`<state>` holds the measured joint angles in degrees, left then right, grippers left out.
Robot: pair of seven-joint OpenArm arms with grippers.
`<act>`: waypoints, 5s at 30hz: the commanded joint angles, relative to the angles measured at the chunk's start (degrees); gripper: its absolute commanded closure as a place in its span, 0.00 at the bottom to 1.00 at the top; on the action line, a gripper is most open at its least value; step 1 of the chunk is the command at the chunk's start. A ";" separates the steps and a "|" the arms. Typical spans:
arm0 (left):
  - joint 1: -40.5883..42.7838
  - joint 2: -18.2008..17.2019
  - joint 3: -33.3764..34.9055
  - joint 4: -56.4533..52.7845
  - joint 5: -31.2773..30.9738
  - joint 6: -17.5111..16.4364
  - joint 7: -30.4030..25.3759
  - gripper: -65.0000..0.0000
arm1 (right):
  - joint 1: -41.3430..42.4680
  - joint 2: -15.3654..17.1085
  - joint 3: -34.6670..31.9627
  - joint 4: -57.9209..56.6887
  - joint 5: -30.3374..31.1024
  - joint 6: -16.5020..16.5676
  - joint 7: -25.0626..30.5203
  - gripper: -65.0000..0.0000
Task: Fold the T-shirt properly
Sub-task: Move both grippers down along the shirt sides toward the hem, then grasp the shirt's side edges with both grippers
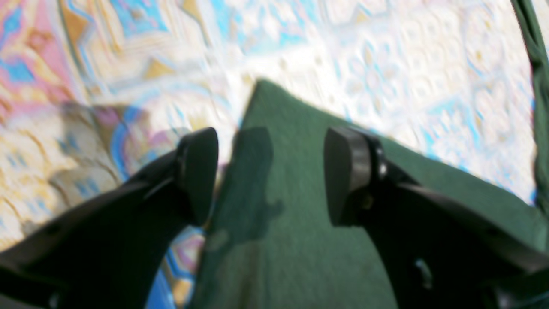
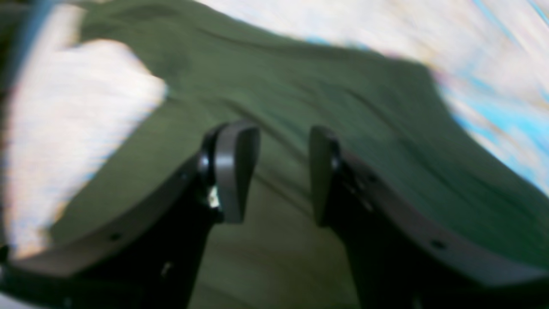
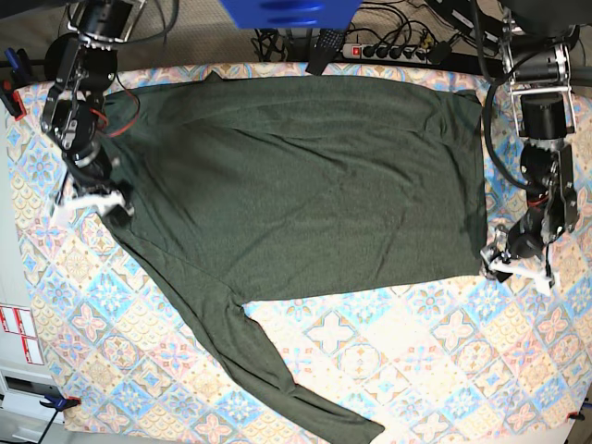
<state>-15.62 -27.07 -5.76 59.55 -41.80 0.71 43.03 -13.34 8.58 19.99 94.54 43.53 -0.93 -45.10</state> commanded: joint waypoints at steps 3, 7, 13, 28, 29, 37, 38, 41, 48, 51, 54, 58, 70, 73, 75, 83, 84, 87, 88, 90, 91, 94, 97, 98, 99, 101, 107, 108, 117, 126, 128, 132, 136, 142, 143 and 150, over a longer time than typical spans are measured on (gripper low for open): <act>-3.50 0.92 1.41 -3.15 3.34 -0.40 -2.54 0.40 | 0.73 0.78 0.28 0.97 0.91 0.80 1.10 0.65; -4.21 2.76 2.81 -6.58 7.30 -0.40 -5.88 0.40 | 0.73 0.78 0.28 0.97 0.91 0.80 1.10 0.65; -4.56 4.78 2.73 -10.89 11.34 -0.31 -10.19 0.40 | 0.73 0.78 0.28 0.97 0.91 0.80 1.10 0.65; -2.89 6.45 2.81 -11.15 11.43 -0.49 -11.25 0.40 | 0.73 0.61 0.19 0.97 0.91 0.80 1.10 0.65; -2.27 7.07 2.81 -11.15 11.52 -0.49 -11.07 0.41 | 0.73 0.61 0.19 0.97 0.91 0.80 1.10 0.65; 0.10 9.71 4.31 -10.89 11.25 -0.67 -10.81 0.50 | 0.64 0.70 0.19 1.59 0.91 0.80 1.10 0.65; 0.28 9.71 5.45 -10.80 11.16 -0.75 -10.81 0.56 | 0.64 0.70 0.19 1.59 0.91 0.80 1.10 0.65; 0.36 9.71 7.39 -10.80 11.16 -3.74 -10.81 0.74 | 0.55 0.78 0.28 1.59 0.91 0.80 1.10 0.65; 1.33 9.27 7.21 -10.19 11.16 -9.02 -11.07 0.91 | 0.64 2.10 0.28 1.41 0.91 0.80 1.10 0.65; 2.83 8.65 7.21 -6.93 11.34 -9.02 -11.16 1.00 | 0.64 3.33 0.28 1.41 0.91 0.80 1.10 0.65; 5.02 8.12 7.21 -2.89 11.34 -9.02 -11.16 1.00 | 0.64 3.60 0.28 1.24 0.91 0.80 1.10 0.65; 8.80 8.04 7.21 3.44 11.43 -9.02 -11.16 1.00 | 0.64 7.64 -0.87 0.97 0.91 0.80 1.10 0.65; 20.14 7.07 3.61 19.79 11.43 -8.75 -11.25 1.00 | 7.76 19.77 -15.46 -2.28 -7.09 0.88 1.10 0.64; 22.78 7.16 1.06 23.22 11.52 -8.75 -11.16 1.00 | 11.63 19.95 -21.61 -3.51 -13.86 3.43 1.10 0.64; 24.45 7.16 -0.17 25.86 11.52 -8.75 -10.98 1.00 | 13.65 19.77 -24.96 -5.71 -19.57 8.36 1.19 0.65; 31.40 6.98 -1.41 35.44 11.52 -8.75 -10.98 1.00 | 21.39 19.33 -28.47 -17.31 -36.01 20.31 4.18 0.65; 31.92 6.98 -1.41 36.23 11.52 -8.75 -11.07 1.00 | 21.92 19.33 -28.47 -18.72 -36.36 20.84 5.41 0.65; 33.16 7.16 -1.41 38.17 11.52 -8.75 -10.98 1.00 | 22.00 19.33 -28.47 -23.90 -36.36 22.60 8.84 0.65; 33.51 7.16 -1.41 38.52 11.52 -8.75 -10.98 1.00 | 22.53 19.33 -28.47 -25.49 -36.36 23.30 9.89 0.65; 34.21 7.16 -1.32 38.96 11.52 -8.75 -10.89 1.00 | 24.82 19.33 -28.65 -28.30 -36.36 24.53 11.12 0.65; 34.30 7.16 -1.32 39.04 11.52 -8.75 -10.89 1.00 | 25.43 19.33 -28.74 -29.53 -36.36 24.97 11.56 0.65; 34.91 7.16 -1.32 39.04 11.52 -8.75 -11.07 1.00 | 27.98 19.33 -31.11 -33.93 -36.36 25.68 13.59 0.65; 35.09 7.16 -1.32 39.04 11.52 -8.75 -10.98 1.00 | 29.74 19.33 -33.66 -36.74 -36.36 25.68 16.31 0.65; 35.09 7.25 -1.32 39.04 11.52 -8.75 -10.98 1.00 | 30.09 19.33 -34.36 -37.53 -36.36 25.68 17.19 0.65; 35.44 7.25 -1.32 39.04 11.52 -8.75 -10.98 1.00 | 30.18 19.33 -34.98 -38.41 -36.36 25.68 17.98 0.65; 35.97 7.25 -1.32 39.13 11.52 -8.75 -11.16 1.00 | 30.71 19.33 -35.94 -40.34 -36.36 25.68 19.39 0.65; 36.23 7.25 -1.32 39.13 11.52 -8.67 -11.16 1.00 | 35.98 19.33 -39.02 -46.32 -36.36 25.68 23.08 0.65; 36.23 7.25 -1.32 39.13 11.52 -8.67 -11.16 1.00 | 36.33 19.33 -39.11 -47.20 -36.36 25.68 23.70 0.65; 36.23 7.25 -1.32 39.13 11.52 -8.67 -11.16 1.00 | 37.12 19.33 -39.11 -51.42 -36.45 25.68 26.16 0.65; 36.23 7.33 -1.32 39.13 11.52 -8.67 -11.16 1.00 | 37.12 19.25 -39.20 -55.90 -36.45 25.68 29.23 0.64; 36.23 7.33 -1.32 39.13 11.52 -8.67 -11.16 1.00 | 37.12 19.25 -39.20 -57.40 -36.45 25.68 30.64 0.64; 36.23 7.33 -1.32 39.13 11.52 -8.67 -11.16 1.00 | 37.12 16.26 -39.20 -60.74 -36.45 25.68 32.75 0.64; 36.23 7.33 -1.32 39.13 11.43 -8.67 -11.16 1.00 | 37.12 15.03 -39.20 -61.71 -36.45 25.68 33.01 0.65; 36.23 7.33 -1.32 39.13 11.52 -8.67 -11.16 1.00 | 36.86 15.03 -39.28 -61.71 -36.45 25.68 32.75 0.77; 36.23 7.33 -1.32 39.13 11.52 -8.67 -11.16 1.00 | 36.86 15.03 -39.28 -61.71 -36.45 25.68 32.75 0.82; 36.23 7.33 -1.32 39.13 11.52 -8.67 -11.16 1.00 | 36.77 15.29 -38.76 -61.36 -36.10 28.49 32.84 0.99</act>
<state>20.80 -19.07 -6.79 97.51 -30.02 -7.79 33.01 23.16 23.11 -18.74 33.01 8.16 26.35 -10.04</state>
